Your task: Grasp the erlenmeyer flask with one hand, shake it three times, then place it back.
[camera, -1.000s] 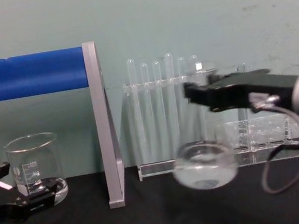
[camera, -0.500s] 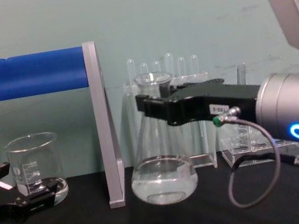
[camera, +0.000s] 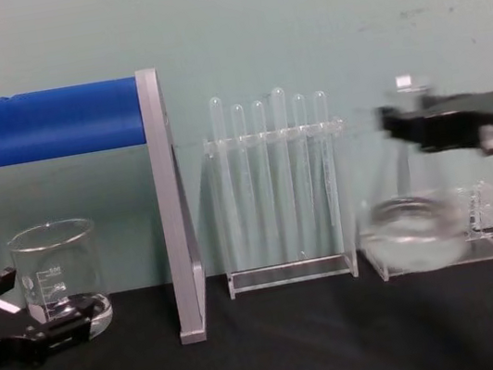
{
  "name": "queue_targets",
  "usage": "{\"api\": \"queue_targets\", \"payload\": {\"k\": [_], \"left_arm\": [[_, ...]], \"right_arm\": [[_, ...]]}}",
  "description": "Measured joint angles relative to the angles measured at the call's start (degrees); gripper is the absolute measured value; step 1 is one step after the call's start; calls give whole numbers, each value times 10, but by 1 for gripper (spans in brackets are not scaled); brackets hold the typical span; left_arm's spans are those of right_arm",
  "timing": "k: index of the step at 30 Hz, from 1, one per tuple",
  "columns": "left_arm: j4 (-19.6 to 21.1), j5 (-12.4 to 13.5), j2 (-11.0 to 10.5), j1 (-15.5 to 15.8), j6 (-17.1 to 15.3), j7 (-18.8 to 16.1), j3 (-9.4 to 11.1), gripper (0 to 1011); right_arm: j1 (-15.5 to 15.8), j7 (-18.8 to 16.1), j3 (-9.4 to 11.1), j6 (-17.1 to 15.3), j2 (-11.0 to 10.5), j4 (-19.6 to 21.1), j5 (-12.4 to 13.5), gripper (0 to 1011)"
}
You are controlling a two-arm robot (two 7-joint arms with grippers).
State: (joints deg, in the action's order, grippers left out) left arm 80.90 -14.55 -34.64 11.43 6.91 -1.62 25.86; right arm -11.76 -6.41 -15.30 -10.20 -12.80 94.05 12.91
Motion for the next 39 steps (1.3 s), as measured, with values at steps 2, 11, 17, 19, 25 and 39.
{"api": "queue_targets", "payload": {"k": [2,11,17,19,25,39], "left_arm": [[0,0,0,0,0,0,0,1001],[0,0,0,0,0,0,0,1001],[0,0,0,0,0,0,0,1001],[0,0,0,0,0,0,0,1001],[0,0,0,0,0,0,0,1001],[0,0,0,0,0,0,0,1001]], "right_arm": [[9,15,15,-3,0,7,-4,448],[40,61,70,-14,4,31,-18,448],[39,54,74,-17,10,29,-24,448],[33,41,68,-17,12,23,-24,448],[11,-7,41,-14,18,1,-24,448],[-43,-117,-45,3,20,-45,-7,448]]}}
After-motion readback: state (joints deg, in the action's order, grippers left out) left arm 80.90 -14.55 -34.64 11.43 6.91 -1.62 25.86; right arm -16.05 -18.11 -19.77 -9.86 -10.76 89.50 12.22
